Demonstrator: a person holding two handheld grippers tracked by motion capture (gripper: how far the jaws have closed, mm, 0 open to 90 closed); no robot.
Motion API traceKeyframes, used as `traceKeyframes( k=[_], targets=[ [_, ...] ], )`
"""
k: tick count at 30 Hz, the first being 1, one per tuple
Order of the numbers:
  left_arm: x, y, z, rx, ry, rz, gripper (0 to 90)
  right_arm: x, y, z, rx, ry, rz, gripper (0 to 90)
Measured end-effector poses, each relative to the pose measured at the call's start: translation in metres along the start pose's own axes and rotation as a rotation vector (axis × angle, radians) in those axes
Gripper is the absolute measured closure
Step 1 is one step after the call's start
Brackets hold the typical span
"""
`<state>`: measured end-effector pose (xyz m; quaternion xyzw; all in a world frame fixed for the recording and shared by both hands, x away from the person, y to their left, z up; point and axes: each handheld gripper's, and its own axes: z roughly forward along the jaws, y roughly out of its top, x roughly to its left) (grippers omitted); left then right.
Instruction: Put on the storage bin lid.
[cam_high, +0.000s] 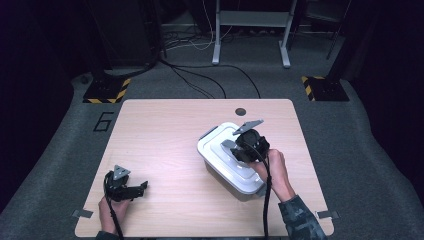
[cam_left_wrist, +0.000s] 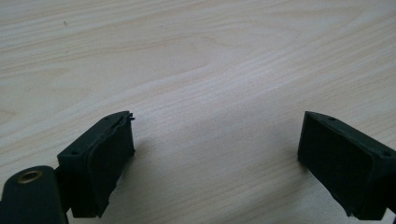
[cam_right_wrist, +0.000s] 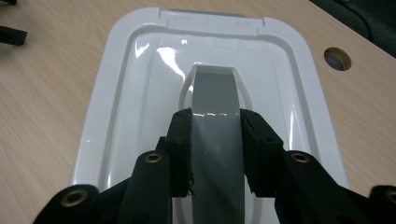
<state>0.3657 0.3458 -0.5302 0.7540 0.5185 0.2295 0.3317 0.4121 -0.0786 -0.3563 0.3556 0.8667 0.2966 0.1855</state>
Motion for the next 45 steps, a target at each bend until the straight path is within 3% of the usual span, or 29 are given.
traceKeyframes(
  k=[8,14,17,20,21,34,38,45],
  targets=[
    [0.000,0.000,0.000,0.000,0.000,0.000,10.2,0.000,-0.004,0.001,-0.009,0.006,-0.001,65.9],
    [0.000,0.000,0.000,0.000,0.000,0.000,10.2,-0.004,-0.004,-0.001,-0.014,0.008,0.019,42.9],
    [0.000,0.000,0.000,0.000,0.000,0.000,10.2,-0.007,-0.006,-0.006,-0.040,0.000,0.032,27.6],
    [0.000,0.000,0.000,0.001,-0.001,0.000,10.2,-0.009,-0.008,-0.010,-0.057,-0.013,0.047,21.0],
    [0.000,0.000,0.000,0.001,-0.001,0.000,10.2,-0.013,-0.010,-0.015,-0.076,-0.031,0.058,14.4],
    [0.000,0.000,0.000,-0.001,0.000,-0.001,10.2,-0.035,-0.036,-0.039,-0.126,-0.100,0.162,1.9],
    [0.000,0.000,-0.001,0.011,-0.005,0.002,10.2,-0.044,-0.049,-0.048,-0.154,-0.126,0.193,1.2],
    [0.000,0.000,-0.001,0.009,-0.004,0.001,10.1,-0.055,-0.075,-0.059,-0.156,-0.169,0.232,1.2]
  ],
)
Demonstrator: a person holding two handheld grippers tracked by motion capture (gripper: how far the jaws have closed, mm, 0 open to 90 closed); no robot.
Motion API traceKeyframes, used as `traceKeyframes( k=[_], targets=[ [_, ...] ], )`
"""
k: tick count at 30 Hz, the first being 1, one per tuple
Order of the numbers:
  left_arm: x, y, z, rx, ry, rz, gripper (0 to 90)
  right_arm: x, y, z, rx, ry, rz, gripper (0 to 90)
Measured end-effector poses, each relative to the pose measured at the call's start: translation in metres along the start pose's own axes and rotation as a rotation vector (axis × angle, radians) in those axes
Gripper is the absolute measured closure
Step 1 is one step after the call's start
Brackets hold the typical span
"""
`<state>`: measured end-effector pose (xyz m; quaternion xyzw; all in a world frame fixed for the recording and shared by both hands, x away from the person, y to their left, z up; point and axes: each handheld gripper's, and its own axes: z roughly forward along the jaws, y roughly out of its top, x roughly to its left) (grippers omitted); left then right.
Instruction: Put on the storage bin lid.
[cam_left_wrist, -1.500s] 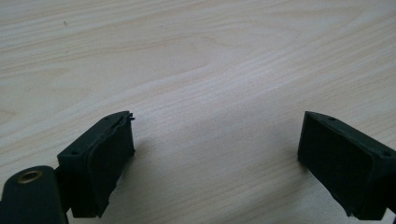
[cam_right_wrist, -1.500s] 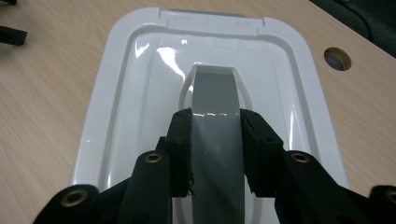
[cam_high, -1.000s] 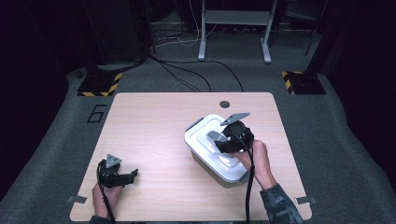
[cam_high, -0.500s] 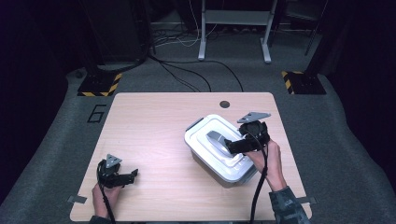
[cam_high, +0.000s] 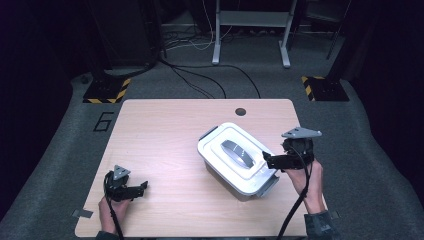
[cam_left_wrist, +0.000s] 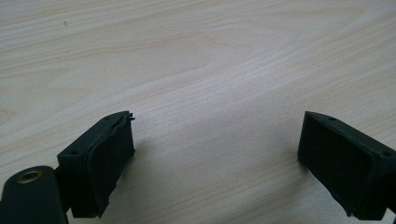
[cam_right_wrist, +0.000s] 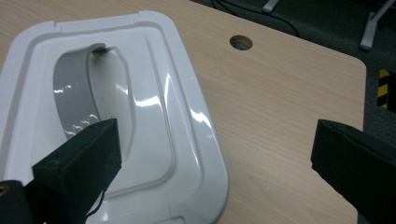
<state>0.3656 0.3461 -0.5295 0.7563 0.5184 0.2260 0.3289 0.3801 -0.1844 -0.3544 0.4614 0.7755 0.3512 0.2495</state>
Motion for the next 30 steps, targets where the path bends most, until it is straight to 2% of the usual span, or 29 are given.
traceKeyframes(
  k=[11,15,22,27,30],
  targets=[
    [0.000,0.000,0.001,-0.007,0.001,-0.007,10.1,-0.025,-0.039,-0.011,0.001,-0.028,0.082,1.0],
    [-0.001,0.000,0.001,-0.014,0.003,-0.009,10.1,-0.033,-0.057,-0.010,-0.005,-0.021,0.100,1.4],
    [-0.001,0.000,0.001,-0.014,0.004,-0.008,10.1,-0.042,-0.093,0.005,0.038,-0.020,0.139,1.3],
    [-0.001,0.000,0.001,-0.013,0.004,-0.007,10.1,-0.047,-0.123,0.023,0.060,0.008,0.172,1.2],
    [-0.001,0.000,0.001,-0.014,0.004,-0.007,10.1,-0.049,-0.139,0.034,0.079,0.001,0.194,1.1]
  ],
)
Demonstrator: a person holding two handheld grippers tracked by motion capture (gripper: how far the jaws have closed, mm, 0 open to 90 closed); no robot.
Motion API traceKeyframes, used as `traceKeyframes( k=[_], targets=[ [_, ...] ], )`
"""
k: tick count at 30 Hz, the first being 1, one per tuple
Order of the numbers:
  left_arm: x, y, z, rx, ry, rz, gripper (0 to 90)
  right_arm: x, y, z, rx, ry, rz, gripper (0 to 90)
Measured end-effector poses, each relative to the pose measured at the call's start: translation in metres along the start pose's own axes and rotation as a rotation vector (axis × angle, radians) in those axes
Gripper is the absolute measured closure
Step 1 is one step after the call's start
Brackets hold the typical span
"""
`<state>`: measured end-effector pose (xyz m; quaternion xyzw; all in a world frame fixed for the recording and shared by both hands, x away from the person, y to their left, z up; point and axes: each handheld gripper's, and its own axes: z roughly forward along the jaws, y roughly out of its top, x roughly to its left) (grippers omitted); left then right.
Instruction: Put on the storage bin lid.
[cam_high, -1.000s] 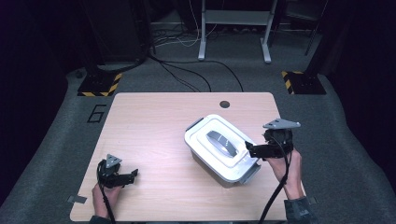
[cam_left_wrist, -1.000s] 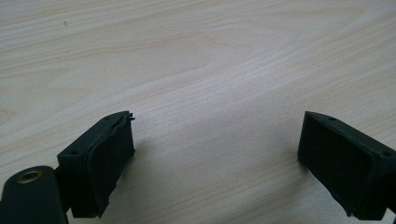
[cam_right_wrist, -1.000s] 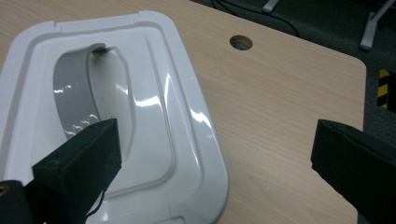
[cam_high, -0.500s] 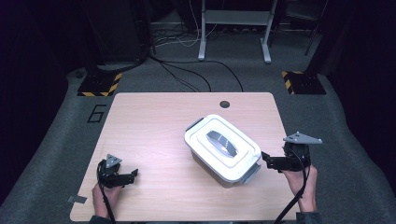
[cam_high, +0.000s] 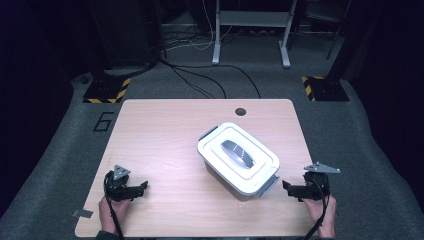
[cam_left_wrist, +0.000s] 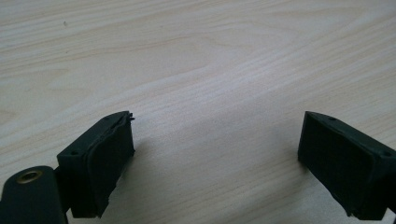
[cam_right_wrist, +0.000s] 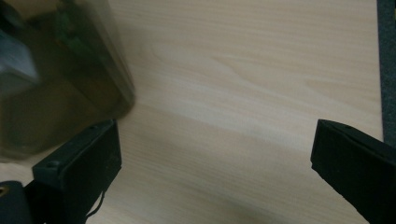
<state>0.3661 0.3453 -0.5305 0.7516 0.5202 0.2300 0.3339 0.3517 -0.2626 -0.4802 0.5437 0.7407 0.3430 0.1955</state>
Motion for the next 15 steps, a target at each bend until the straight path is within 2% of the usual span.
traceKeyframes(
  k=[2,4,9,11,15],
  targets=[
    [0.000,0.000,0.000,0.000,0.000,0.000,10.1,-0.003,-0.009,0.009,0.017,0.003,0.027,1.1],
    [0.000,0.000,0.000,0.000,0.000,0.001,10.1,-0.007,-0.018,0.016,0.011,0.006,0.039,1.0],
    [0.001,0.000,-0.001,0.015,-0.003,0.009,10.1,-0.008,-0.028,0.027,0.018,-0.006,0.040,0.5],
    [0.000,0.000,0.000,0.005,-0.001,0.003,10.1,-0.008,-0.031,0.031,0.011,0.001,0.025,0.3],
    [0.000,0.000,0.000,0.000,0.000,0.000,10.1,-0.004,-0.034,0.032,0.000,-0.025,-0.007,0.1]
  ],
)
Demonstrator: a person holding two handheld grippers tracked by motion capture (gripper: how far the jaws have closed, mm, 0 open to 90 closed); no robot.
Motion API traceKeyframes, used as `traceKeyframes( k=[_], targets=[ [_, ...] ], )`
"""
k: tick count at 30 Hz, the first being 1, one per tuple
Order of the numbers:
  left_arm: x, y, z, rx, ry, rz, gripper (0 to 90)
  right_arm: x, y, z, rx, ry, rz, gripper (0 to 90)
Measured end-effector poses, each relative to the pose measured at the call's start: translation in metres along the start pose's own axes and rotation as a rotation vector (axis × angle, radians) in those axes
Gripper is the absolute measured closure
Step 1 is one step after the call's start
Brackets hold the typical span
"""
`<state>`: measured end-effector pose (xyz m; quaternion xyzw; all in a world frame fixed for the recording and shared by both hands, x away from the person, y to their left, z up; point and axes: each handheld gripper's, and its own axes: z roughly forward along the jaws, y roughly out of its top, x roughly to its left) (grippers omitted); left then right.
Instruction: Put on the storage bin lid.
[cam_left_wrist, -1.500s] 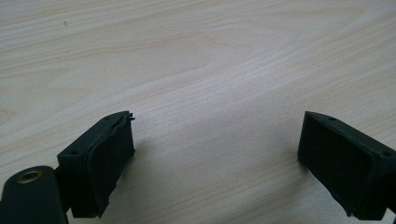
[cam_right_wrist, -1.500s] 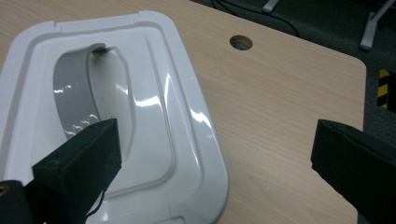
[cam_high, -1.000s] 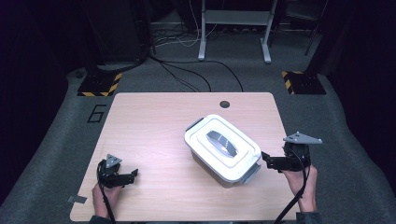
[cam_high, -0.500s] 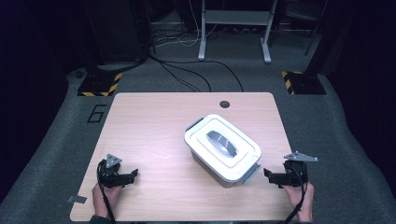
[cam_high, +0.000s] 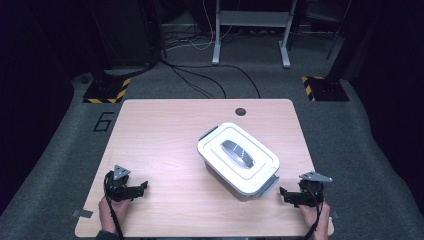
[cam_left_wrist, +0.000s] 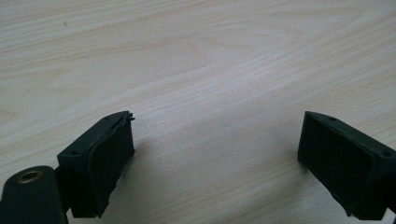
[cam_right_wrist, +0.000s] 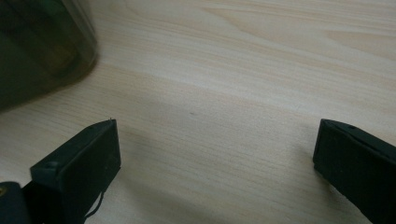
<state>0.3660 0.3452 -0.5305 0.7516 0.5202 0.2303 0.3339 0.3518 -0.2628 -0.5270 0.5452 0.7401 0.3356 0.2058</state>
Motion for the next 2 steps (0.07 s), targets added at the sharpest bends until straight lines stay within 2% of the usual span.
traceKeyframes(
  k=[2],
  targets=[
    [-0.0001,0.0000,0.0000,0.000,0.000,0.000,10.1,0.0021,-0.0012,0.0010,-0.002,-0.020,-0.025,0.2]
  ],
)
